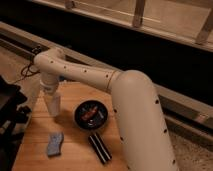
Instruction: Pick up the ceramic cup
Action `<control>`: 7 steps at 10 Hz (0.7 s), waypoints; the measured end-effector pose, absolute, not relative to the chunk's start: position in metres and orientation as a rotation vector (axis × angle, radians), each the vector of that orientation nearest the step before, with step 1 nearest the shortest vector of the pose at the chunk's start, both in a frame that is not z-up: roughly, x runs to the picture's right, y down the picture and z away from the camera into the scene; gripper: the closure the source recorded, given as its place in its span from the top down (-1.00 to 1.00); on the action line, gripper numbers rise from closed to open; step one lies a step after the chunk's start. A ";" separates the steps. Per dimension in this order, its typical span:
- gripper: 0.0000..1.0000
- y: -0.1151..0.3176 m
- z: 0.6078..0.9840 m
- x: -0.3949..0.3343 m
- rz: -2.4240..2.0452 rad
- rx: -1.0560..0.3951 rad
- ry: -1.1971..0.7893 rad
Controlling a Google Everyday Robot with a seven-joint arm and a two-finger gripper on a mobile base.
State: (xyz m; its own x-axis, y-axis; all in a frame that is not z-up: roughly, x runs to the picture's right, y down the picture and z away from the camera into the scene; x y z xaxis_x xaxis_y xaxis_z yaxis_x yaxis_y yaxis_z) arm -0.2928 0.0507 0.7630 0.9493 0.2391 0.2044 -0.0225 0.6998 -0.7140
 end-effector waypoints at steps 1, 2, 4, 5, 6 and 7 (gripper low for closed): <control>-0.42 0.047 0.760 -0.292 0.150 -0.783 -0.294; -0.43 0.041 0.755 -0.290 0.149 -0.779 -0.294; -0.69 0.035 0.748 -0.290 0.144 -0.774 -0.295; -0.82 0.034 0.747 -0.290 0.143 -0.773 -0.295; -0.83 0.034 0.747 -0.290 0.143 -0.772 -0.295; -0.83 0.032 0.745 -0.291 0.142 -0.771 -0.295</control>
